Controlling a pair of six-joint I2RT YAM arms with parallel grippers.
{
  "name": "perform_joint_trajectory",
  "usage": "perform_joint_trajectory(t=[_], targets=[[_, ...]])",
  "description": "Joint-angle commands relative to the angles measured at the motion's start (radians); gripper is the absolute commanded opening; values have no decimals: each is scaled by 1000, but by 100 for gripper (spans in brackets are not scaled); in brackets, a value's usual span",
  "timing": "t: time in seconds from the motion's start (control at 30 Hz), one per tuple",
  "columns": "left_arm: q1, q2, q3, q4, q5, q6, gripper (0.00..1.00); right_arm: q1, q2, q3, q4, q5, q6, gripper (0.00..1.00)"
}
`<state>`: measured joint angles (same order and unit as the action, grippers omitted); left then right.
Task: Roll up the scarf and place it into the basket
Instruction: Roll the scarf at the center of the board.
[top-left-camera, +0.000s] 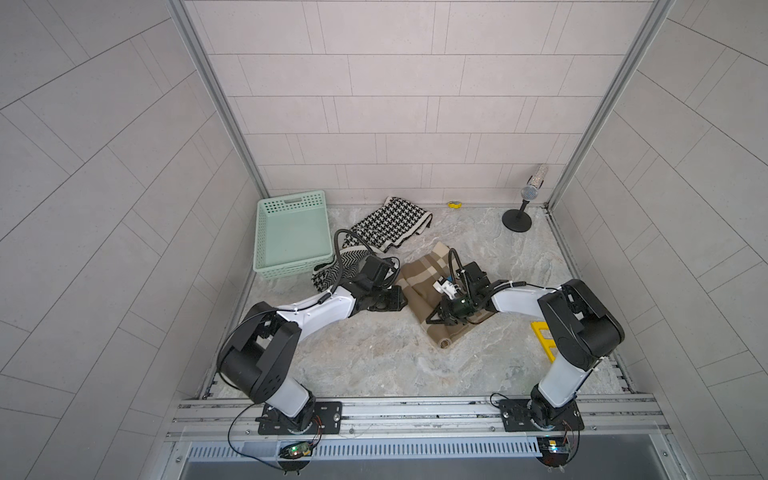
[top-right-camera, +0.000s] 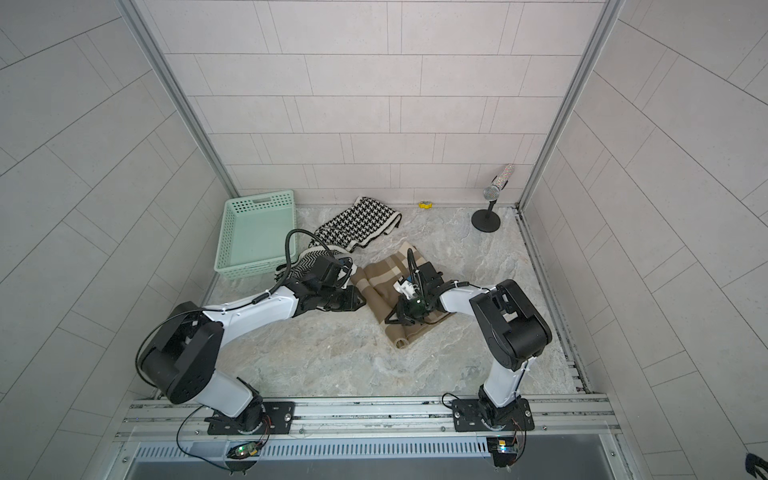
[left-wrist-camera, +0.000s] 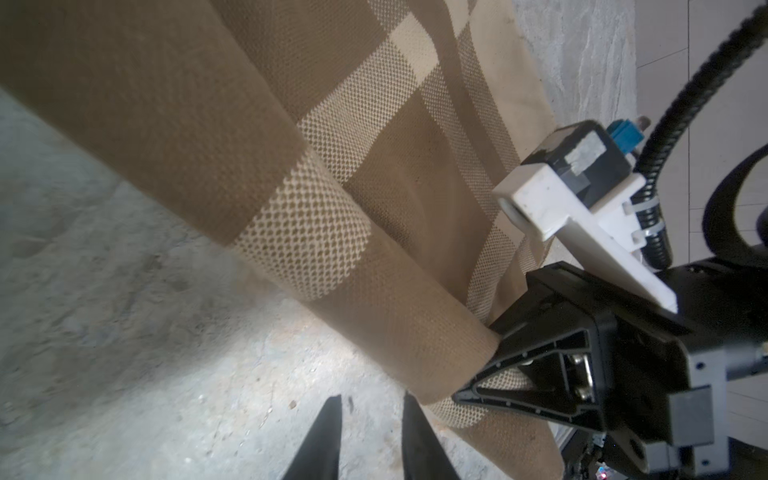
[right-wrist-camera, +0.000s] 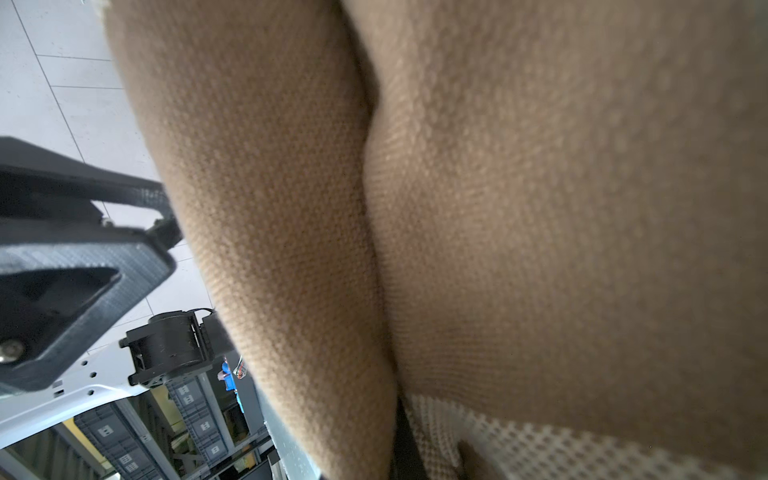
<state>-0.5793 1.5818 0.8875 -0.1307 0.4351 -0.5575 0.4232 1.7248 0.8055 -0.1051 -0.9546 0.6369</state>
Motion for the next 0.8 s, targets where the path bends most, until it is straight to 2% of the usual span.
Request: perform_joint_trajectory(t=[0.0, 0.23, 0.43, 0.53, 0.63, 0.77], targets=[[-2, 50, 60, 75, 14, -6, 26, -5, 19, -14, 7, 4, -2, 3], [-1, 195, 128, 123, 7, -30, 18, -5, -6, -16, -15, 46, -10, 12], [1, 303, 219, 83, -4, -27, 16, -3, -124, 1, -205, 191, -96, 28], [0, 341, 270, 32, 0, -27, 16, 11, -241, 0, -319, 351, -133, 37], [1, 368, 299, -8, 11, -28, 16, 78, -384, -1, -418, 609, -171, 45], [1, 385, 313, -32, 31, -33, 16, 296, -487, 55, -556, 1032, -221, 53]])
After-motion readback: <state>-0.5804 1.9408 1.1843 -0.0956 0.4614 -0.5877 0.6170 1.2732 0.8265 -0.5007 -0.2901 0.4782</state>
